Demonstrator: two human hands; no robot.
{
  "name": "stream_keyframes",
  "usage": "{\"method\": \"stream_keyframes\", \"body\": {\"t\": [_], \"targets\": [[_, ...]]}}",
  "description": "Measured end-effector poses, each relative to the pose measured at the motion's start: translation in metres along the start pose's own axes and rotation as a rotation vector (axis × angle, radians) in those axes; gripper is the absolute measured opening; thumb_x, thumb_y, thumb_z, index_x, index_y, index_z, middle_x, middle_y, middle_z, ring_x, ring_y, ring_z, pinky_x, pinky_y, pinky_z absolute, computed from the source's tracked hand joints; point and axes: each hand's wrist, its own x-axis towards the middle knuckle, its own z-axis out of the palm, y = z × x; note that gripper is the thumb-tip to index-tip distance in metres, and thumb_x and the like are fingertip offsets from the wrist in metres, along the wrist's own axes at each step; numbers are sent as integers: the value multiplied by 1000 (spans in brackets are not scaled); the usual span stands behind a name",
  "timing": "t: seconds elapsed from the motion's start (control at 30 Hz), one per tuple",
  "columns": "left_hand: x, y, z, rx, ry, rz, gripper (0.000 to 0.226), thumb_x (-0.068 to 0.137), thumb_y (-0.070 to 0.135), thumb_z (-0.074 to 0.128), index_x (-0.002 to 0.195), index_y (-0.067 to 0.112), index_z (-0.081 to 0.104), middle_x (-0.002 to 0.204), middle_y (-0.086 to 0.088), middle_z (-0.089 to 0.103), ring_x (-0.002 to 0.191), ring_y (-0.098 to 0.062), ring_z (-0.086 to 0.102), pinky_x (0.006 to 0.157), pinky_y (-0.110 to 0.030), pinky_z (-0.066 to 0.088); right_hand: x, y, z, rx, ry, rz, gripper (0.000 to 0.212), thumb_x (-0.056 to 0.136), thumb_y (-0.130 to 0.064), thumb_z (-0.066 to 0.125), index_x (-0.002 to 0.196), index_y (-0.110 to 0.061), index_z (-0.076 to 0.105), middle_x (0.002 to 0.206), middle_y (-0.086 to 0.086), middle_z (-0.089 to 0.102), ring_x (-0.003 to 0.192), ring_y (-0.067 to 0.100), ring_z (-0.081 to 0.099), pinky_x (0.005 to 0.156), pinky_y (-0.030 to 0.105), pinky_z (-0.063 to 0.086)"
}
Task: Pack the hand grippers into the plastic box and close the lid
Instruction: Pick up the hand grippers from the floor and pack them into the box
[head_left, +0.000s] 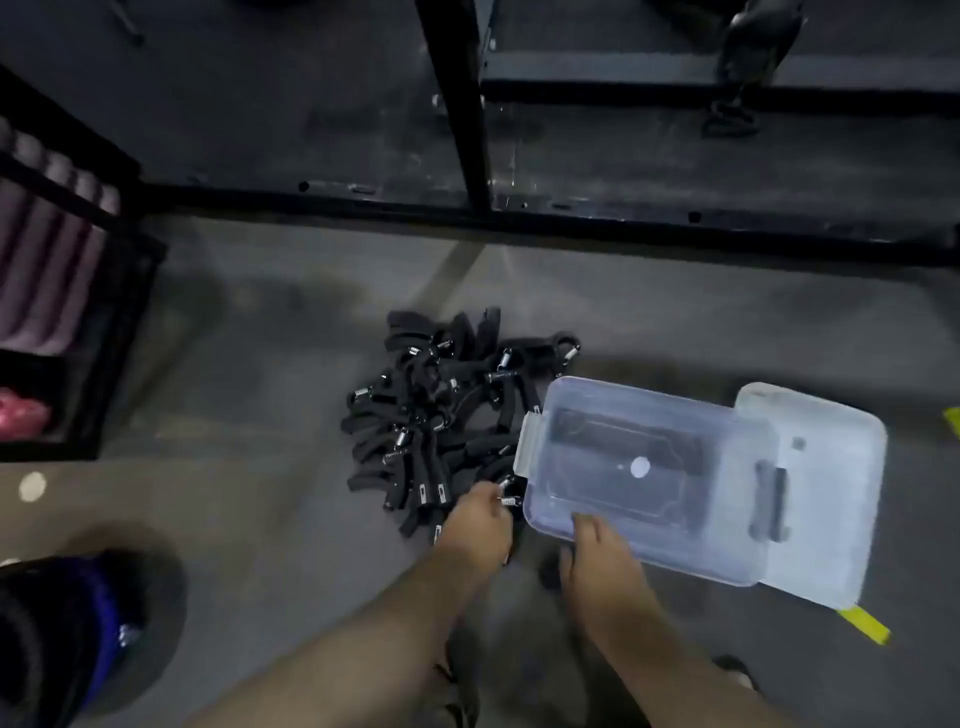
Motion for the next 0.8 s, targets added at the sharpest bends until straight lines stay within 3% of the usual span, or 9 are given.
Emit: {"method": "stream_keyframes", "body": {"t": [0.07,0.13,0.27,0.37,0.5,0.63,0.8], "targets": [[34,10,22,-90,109,35,38,97,22,39,132,15,51,131,-8,56,116,-23,56,97,-25,42,42,-10,8,108,35,3,59,100,-26,38,154,-14,18,158,6,20,144,23,25,114,35,29],[69,25,36,-157,171,85,46,98,26,37,142,15,42,145,-6,43,130,-21,46,108,-29,35,83,-19,13,240,73,-28,69,101,-32,37,156,-21,-3,163,-5,-7,150,16,6,119,35,18],[114,16,61,-144,160,207,51,99,36,35,149,23,30,151,-1,36,135,-19,41,112,-34,33,126,2,55,232,144,-167,100,92,-33,54,149,-26,-27,158,-10,-28,149,7,-10,120,32,13],[135,2,74,-105,128,297,49,98,42,32,146,29,30,140,1,51,124,-20,53,105,-32,41,139,17,73,241,179,-227,107,90,-28,58,144,-29,-35,157,-13,-29,148,4,-9,120,34,16],[142,-4,73,-69,166,392,38,97,41,34,134,32,36,113,-1,68,100,-21,64,88,-33,48,142,21,81,327,221,-316,96,93,-26,49,147,-34,-30,159,-18,-22,147,1,-1,120,31,16],[138,1,63,98,209,412,36,99,40,30,130,25,39,111,-9,67,101,-30,63,84,-36,48,142,15,74,362,200,-299,74,101,-34,30,149,-31,-26,159,-15,-19,148,4,3,118,25,15],[110,0,68,128,203,362,43,101,42,26,125,13,45,120,-16,62,110,-34,59,95,-45,47,131,20,73,287,169,-295,93,93,-33,46,149,-29,-28,163,-5,4,137,23,40,101,36,38]]}}
